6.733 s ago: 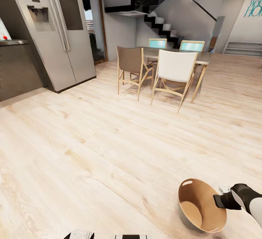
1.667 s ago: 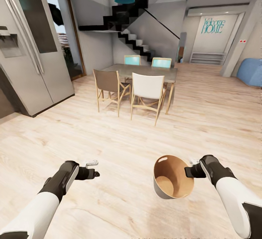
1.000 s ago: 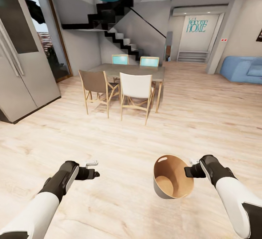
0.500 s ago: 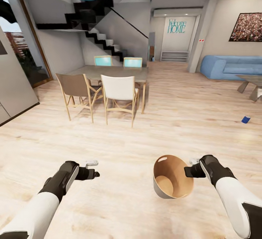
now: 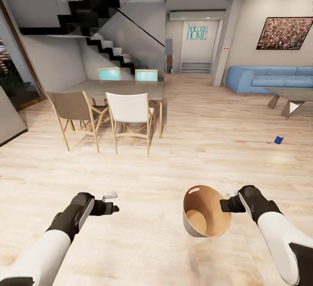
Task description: Put the three can of soda from the living room inside the tash can in the kitchen.
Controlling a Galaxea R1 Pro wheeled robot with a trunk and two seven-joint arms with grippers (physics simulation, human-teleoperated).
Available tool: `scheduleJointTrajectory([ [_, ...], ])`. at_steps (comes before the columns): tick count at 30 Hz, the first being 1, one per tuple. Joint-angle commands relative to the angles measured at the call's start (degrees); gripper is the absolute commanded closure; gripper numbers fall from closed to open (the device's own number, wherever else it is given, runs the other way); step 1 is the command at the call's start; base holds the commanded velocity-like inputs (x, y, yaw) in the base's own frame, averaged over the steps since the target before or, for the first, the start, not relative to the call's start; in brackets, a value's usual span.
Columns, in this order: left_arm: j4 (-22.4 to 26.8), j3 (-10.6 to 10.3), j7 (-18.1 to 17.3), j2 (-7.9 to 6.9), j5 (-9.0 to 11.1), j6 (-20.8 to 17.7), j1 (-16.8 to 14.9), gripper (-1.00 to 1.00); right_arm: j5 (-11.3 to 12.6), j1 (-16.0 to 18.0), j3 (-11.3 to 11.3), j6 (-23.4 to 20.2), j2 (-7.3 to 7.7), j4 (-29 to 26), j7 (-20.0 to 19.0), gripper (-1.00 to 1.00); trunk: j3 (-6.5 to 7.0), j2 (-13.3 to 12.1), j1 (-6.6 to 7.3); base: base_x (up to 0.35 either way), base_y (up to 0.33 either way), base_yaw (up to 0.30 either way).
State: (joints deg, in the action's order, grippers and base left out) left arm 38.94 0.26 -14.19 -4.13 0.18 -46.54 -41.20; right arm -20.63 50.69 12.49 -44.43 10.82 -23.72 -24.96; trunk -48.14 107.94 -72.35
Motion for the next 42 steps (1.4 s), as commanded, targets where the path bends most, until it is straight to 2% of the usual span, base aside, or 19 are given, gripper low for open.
scheduleJointTrajectory([
  [1,0.00,0.00,-0.01,0.00,0.00,0.00,0.00,-1.00,1.03,0.03,0.15,-0.22,-0.01,-0.01,-0.19,1.00,0.01,0.00,0.00,0.167,0.000,-0.006],
  [4,-0.08,0.00,0.02,0.00,-0.04,0.04,-0.01,-1.00,0.96,0.03,0.16,-0.13,-0.67,-0.01,-0.18,1.00,-0.05,0.00,0.00,0.183,0.000,-0.079],
  [21,-0.01,0.00,-0.05,0.00,0.00,0.01,0.02,-1.00,0.95,0.03,0.16,-0.11,-0.81,-0.01,-0.17,1.00,-0.16,0.00,0.00,0.212,0.000,-0.219],
  [32,0.00,-0.09,-0.05,0.00,-0.04,0.01,-0.02,-1.00,0.95,0.03,0.38,-0.03,-0.78,-0.02,-3.97,1.00,-0.18,0.00,0.00,0.228,0.000,-0.028],
  [42,0.00,-0.09,-0.05,0.00,-0.02,-0.02,-0.02,-1.00,0.95,0.03,0.36,-0.09,-0.80,-0.10,-4.13,1.00,-0.18,0.00,0.00,0.228,0.000,-0.041],
])
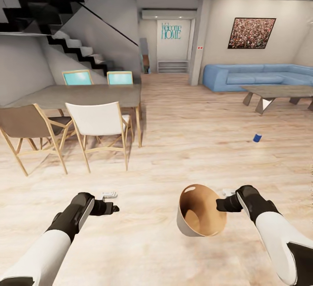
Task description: Put the three can of soda from the living room inside the tash can in the kitchen.
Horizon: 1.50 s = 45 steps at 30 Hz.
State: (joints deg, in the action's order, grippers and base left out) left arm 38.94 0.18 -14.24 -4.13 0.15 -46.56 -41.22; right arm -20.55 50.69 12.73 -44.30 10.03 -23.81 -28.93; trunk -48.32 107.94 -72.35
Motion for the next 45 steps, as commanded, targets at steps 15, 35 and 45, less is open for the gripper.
scheduleJointTrajectory([
  [15,0.00,0.00,0.00,0.00,-0.01,0.04,0.02,-1.00,0.86,0.02,0.29,-0.28,0.06,-0.01,-0.16,1.00,0.01,0.00,0.00,0.228,0.000,-0.230],
  [35,0.00,-0.14,0.00,0.06,0.00,0.07,0.01,-1.00,0.86,0.02,0.37,-0.26,0.08,-0.01,-0.16,1.00,0.01,0.00,0.00,0.236,0.000,-0.252],
  [45,0.00,-0.35,0.01,0.17,-0.06,0.07,0.01,-1.00,0.88,0.02,0.36,-0.20,0.08,-0.01,-0.19,1.00,0.01,0.00,0.00,0.242,0.000,-0.241],
])
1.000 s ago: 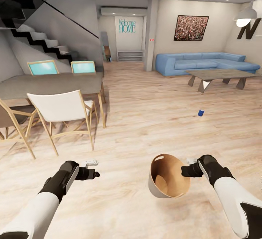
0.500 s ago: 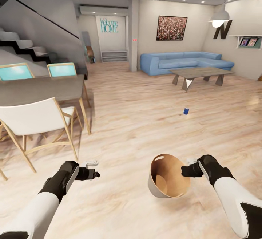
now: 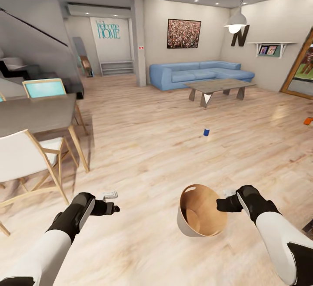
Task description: Put the three can of soda from the living room inside the tash can in the kitchen.
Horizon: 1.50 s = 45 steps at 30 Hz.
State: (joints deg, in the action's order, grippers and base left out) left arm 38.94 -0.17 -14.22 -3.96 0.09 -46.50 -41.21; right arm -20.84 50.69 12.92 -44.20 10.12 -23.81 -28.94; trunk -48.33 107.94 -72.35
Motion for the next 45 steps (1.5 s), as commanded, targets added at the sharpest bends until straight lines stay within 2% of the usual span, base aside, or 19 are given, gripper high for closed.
scheduleJointTrajectory([
  [1,0.00,0.00,0.00,0.00,0.00,-0.01,0.00,-1.00,1.17,0.02,0.17,-0.30,-0.01,-0.01,-0.18,1.00,0.01,0.00,0.00,0.243,0.000,-0.215],
  [13,0.07,0.05,0.02,0.09,0.01,0.00,0.00,-1.00,1.16,0.02,0.33,-0.29,0.01,-0.01,-0.17,1.00,0.01,0.00,0.00,0.243,0.000,-0.195],
  [18,0.03,-0.02,0.06,0.09,0.00,0.00,0.00,-1.00,1.16,0.02,1.29,-0.28,-0.01,0.00,-0.16,1.00,0.01,0.00,0.00,0.243,0.000,-0.176],
  [29,0.00,-0.08,0.07,0.18,0.00,0.00,-0.01,-1.00,1.16,0.02,1.72,-0.28,-0.01,0.02,-0.07,1.00,0.01,0.00,0.00,0.249,0.000,-0.144],
  [45,0.00,-0.09,0.07,0.18,0.00,0.00,0.00,-1.00,1.16,0.02,1.67,-0.28,-0.09,0.08,-0.07,1.00,0.01,0.00,0.00,0.276,0.000,-0.034],
])
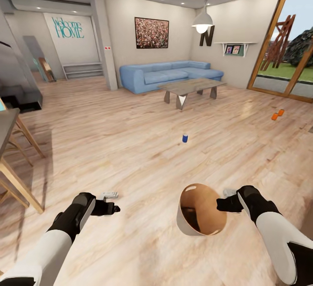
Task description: Put the three can of soda from the living room inside the tash can in the kitchen.
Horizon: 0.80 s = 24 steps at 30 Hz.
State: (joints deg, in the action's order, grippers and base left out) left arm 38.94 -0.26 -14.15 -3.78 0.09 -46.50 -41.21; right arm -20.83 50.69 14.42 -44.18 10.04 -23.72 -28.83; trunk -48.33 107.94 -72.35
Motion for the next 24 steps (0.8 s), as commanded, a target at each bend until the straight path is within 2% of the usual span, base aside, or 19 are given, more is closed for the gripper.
scheduleJointTrajectory([
  [1,0.00,-0.02,0.00,0.00,0.00,0.00,0.00,-1.00,1.14,0.02,0.17,-0.29,-0.01,-0.01,-0.18,1.00,0.01,0.00,0.00,0.289,0.000,-0.001],
  [14,0.00,-0.16,0.00,0.02,0.00,0.00,-0.01,-1.00,1.14,0.02,0.15,-0.34,-0.02,-0.01,0.01,1.00,0.01,0.00,0.00,0.291,0.000,-0.009],
  [21,0.05,-0.17,0.00,0.06,0.00,0.00,-0.01,-1.00,1.24,0.02,0.16,-0.84,-0.02,-0.01,-0.01,1.00,0.01,0.00,0.00,0.292,0.000,-0.162],
  [24,0.03,-0.16,0.00,0.08,0.00,0.00,-0.01,-1.00,2.21,0.02,0.15,-0.96,0.01,-0.01,-0.07,1.00,0.01,0.00,0.00,0.293,0.000,-0.223],
])
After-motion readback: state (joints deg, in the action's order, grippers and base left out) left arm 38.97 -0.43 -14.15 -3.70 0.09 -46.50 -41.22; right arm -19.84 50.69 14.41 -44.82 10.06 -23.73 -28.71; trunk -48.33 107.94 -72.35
